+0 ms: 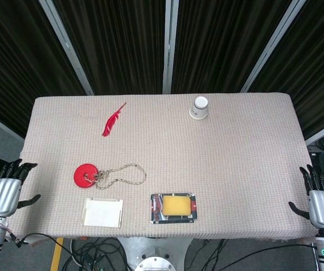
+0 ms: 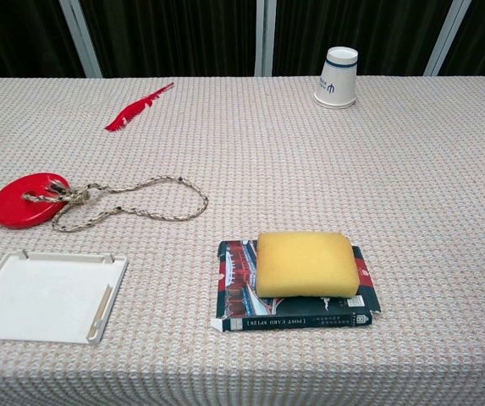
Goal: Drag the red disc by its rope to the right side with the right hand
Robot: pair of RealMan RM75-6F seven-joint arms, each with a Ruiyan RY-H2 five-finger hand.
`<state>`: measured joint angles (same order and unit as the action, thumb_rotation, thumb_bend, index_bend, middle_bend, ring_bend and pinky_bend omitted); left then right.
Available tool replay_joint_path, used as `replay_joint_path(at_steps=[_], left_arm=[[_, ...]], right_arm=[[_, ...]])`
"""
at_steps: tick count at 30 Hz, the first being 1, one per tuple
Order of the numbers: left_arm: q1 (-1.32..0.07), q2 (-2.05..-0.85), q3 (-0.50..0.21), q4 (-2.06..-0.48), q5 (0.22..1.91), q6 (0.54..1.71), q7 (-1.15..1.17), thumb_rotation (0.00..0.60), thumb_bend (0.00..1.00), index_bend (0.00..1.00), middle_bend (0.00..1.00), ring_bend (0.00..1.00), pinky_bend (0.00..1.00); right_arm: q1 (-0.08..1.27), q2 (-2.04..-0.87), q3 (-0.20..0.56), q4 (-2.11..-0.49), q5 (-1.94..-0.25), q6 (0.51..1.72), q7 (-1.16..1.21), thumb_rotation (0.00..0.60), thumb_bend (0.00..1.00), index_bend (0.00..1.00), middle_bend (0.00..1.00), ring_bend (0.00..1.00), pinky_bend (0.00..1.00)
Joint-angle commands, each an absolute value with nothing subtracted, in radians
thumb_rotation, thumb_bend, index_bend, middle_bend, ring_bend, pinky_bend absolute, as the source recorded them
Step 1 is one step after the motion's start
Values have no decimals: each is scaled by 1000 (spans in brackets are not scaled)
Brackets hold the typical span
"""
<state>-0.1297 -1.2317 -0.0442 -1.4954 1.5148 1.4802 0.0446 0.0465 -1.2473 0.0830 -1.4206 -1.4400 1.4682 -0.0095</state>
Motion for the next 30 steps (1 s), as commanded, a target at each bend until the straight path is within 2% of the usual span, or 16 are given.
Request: replay_joint_path(at_steps=[1, 8, 14, 22, 30], left_arm=[[-128, -1230, -43, -1495, 1515, 1481, 43, 600, 1, 204, 218, 105, 145], [-127, -1229, -44, -1489, 1512, 1481, 35, 600, 1, 205, 217, 105, 145], [-129, -1230, -43, -1490, 1515, 1480, 38, 600, 1, 204, 217, 105, 145], [-121, -1236, -41, -1472, 1506, 1483, 27, 600, 0, 204, 218, 105, 145], [-114, -1247, -39, -1449, 1498, 1482, 9, 600, 1, 204, 217, 105, 145]], right_arm=[[49, -1246, 83, -1426, -1442, 1467, -14, 600, 68, 0, 0, 0, 0], [76, -1225, 89, -1463, -1464, 1454, -49, 600, 68, 0, 0, 0, 0], [144, -1188, 102, -1561, -1513, 1402, -96, 600, 68, 0, 0, 0, 0], [325, -1193, 145, -1706, -1550, 1208, -248, 600, 72, 0, 0, 0, 0], [530, -1319, 209, -1766, -1458, 985, -440, 600, 82, 0, 0, 0, 0]])
